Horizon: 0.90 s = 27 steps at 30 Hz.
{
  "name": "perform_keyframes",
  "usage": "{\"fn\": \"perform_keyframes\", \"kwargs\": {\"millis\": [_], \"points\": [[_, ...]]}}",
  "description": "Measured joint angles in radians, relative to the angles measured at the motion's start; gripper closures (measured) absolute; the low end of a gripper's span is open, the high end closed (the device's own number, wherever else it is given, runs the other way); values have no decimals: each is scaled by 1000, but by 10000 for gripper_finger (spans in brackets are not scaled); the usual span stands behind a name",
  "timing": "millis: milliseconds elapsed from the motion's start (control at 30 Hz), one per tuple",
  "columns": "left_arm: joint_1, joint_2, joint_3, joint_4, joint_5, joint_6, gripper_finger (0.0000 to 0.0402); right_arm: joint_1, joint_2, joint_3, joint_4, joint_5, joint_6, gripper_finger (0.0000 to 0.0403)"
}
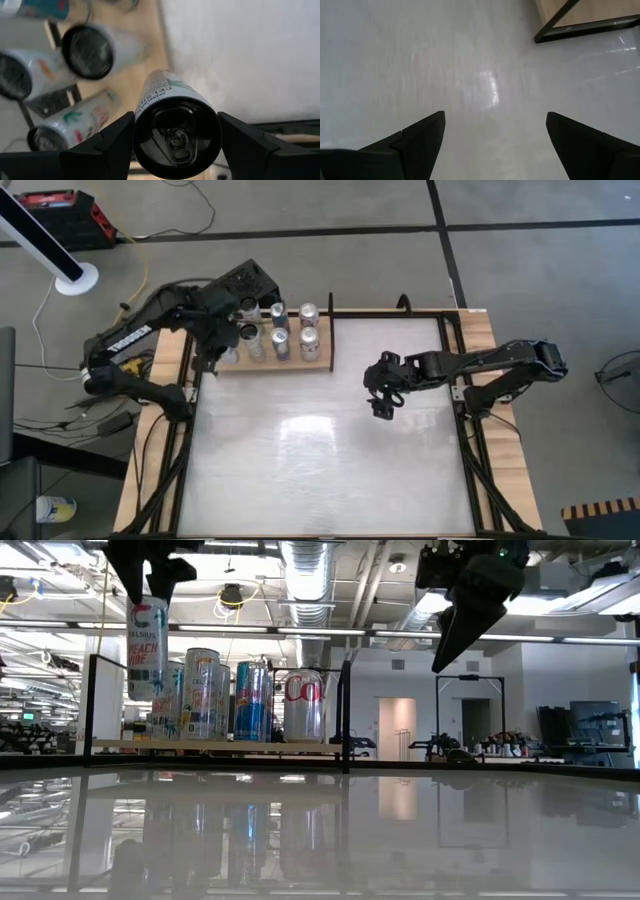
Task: Place canned beverage on shelf
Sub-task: Put the red soda can on the shelf
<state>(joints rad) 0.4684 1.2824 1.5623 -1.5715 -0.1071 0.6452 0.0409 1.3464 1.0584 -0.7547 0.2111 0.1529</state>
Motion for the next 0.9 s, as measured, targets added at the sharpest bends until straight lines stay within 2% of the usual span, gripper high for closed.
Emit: {"fn": "perform_keyframes", "kwargs": {"millis": [100, 233, 367, 600, 900], "points": [[93, 9, -1, 1, 3, 53, 169, -12, 0, 0, -2, 0, -4, 30], [214, 7, -1, -3, 79, 112, 169, -17, 0, 0, -3, 0, -6, 30], [293, 9, -1, 12, 104, 197, 169, -17, 0, 0, -4, 0, -31, 30], [364, 12, -56, 77, 158, 265, 169, -18, 0, 0, -5, 0, -31, 30], [391, 12, -149, 153, 137, 337, 169, -19, 0, 0, -5, -1, -31, 30]]}}
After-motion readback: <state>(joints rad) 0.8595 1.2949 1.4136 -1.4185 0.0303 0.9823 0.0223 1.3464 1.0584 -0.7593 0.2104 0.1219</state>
